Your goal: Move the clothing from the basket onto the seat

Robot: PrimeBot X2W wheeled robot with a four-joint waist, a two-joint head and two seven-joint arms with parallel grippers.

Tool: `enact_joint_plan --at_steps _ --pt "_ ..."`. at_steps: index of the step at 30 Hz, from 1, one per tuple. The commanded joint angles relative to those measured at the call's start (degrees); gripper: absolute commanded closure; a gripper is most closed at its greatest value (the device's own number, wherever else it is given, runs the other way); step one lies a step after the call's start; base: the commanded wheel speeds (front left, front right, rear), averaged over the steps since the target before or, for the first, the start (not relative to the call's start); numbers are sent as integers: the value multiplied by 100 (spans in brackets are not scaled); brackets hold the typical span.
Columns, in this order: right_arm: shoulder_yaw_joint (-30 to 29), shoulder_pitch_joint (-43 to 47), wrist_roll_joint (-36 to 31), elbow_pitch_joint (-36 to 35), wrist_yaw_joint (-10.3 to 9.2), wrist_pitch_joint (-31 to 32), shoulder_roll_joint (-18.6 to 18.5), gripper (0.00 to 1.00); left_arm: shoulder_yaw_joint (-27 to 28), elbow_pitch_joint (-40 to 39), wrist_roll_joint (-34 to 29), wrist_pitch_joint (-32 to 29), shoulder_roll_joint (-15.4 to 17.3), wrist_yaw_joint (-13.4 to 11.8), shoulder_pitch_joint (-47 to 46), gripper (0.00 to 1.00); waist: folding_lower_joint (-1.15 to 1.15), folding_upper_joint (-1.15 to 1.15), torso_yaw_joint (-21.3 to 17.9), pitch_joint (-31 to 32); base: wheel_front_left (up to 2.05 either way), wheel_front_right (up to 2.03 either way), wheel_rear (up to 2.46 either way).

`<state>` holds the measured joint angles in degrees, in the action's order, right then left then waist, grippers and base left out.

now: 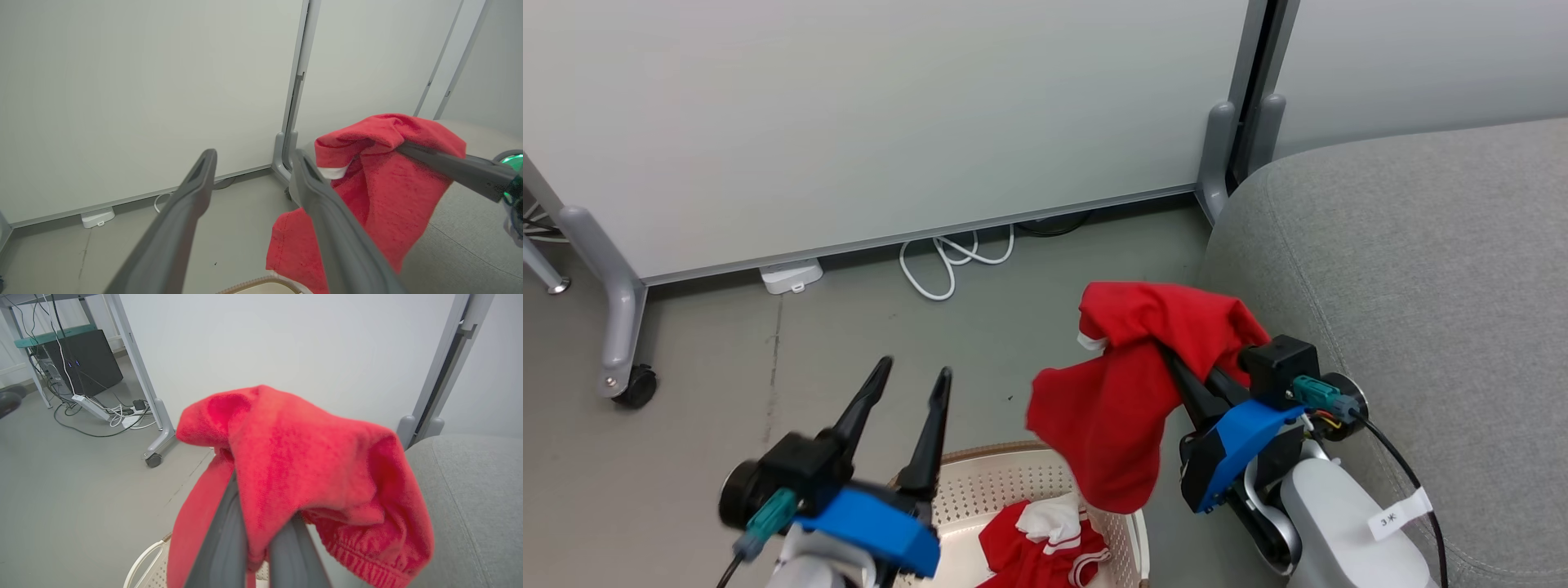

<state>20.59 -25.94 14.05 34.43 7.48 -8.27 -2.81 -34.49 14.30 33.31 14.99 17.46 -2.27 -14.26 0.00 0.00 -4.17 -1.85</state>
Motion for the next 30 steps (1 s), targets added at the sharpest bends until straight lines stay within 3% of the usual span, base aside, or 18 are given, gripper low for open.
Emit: enact_joint_plan --at_steps 1,8,16,30 --pt "-75 143 -49 -134 3 46 -14 100 300 -146 -240 28 21 26 336 0 0 0 -30 -6 0 0 0" --pt "-328 477 -225 -551 3 252 -14 100 1266 -455 -812 28 -275 266 1137 0 0 0 -82 -13 0 0 0" --pt "-439 695 -240 -909 3 400 -14 100 1651 -336 -1297 29 -616 656 1272 0 0 0 -255 -10 0 0 0" --pt "-390 777 -206 -1259 3 496 -14 100 1958 -185 -1672 29 -884 921 1067 0 0 0 -1370 -308 0 0 0"
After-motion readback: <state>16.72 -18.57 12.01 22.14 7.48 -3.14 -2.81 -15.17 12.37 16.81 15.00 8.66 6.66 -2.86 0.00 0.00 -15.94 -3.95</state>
